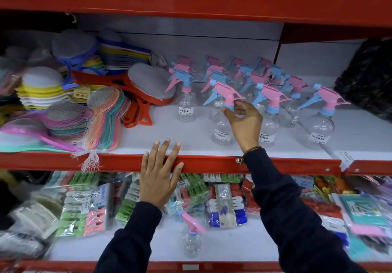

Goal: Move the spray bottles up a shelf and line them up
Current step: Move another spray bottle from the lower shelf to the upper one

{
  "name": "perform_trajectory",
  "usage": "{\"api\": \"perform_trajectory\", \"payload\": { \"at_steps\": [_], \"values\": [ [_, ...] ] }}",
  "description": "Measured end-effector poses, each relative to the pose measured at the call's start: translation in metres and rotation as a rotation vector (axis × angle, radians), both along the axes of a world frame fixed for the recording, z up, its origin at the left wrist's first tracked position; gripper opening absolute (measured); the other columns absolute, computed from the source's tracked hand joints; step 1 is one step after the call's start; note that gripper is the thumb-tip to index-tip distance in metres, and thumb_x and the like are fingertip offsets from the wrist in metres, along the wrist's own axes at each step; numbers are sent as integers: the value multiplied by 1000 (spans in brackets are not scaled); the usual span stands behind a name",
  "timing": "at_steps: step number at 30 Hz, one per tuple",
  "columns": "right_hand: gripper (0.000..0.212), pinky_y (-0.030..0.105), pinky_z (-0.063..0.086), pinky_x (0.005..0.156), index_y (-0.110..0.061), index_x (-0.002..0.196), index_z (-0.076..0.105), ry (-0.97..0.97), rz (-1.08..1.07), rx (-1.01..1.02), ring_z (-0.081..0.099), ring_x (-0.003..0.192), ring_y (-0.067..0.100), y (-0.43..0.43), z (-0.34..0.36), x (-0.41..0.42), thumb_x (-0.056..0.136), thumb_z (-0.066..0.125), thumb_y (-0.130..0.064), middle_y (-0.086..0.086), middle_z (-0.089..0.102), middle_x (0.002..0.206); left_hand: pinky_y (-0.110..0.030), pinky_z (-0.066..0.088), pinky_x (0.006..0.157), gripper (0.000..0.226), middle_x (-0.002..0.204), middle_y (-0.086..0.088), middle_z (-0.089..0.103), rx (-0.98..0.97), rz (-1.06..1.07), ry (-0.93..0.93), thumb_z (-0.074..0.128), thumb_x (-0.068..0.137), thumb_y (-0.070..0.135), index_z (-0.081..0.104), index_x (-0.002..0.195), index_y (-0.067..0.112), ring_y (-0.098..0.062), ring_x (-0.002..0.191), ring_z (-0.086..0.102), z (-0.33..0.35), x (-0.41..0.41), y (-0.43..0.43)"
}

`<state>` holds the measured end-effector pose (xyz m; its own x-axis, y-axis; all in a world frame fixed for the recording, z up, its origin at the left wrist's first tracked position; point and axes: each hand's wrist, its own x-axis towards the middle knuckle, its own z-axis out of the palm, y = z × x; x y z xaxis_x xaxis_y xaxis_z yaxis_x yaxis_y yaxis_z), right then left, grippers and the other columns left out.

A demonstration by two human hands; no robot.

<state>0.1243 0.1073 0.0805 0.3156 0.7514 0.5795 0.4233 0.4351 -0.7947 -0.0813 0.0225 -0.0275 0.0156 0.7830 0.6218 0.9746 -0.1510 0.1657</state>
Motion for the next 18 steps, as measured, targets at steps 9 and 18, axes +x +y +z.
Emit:
{"api": "perform_trajectory", "payload": {
  "at_steps": [9, 18],
  "values": [
    [42, 24, 44, 85, -20, 119, 55, 73, 28, -33, 56, 103, 11, -48, -5, -3, 81, 67, -34, -1, 62, 116, -31, -1, 116, 50, 147, -4, 40, 15, 8, 41, 23, 97, 48, 31, 143, 28, -21, 140, 21, 1, -8, -6],
    [31, 20, 45, 83, -29, 107, 57, -261, 283, -235, 54, 93, -2, -136, -138, -33, 81, 56, -45, -11, 58, 102, -37, 5, 115, 53, 148, -8, 37, 51, 101, 31, 28, 95, 49, 33, 142, 24, -26, 140, 21, -1, -66, -10]
  ]
}}
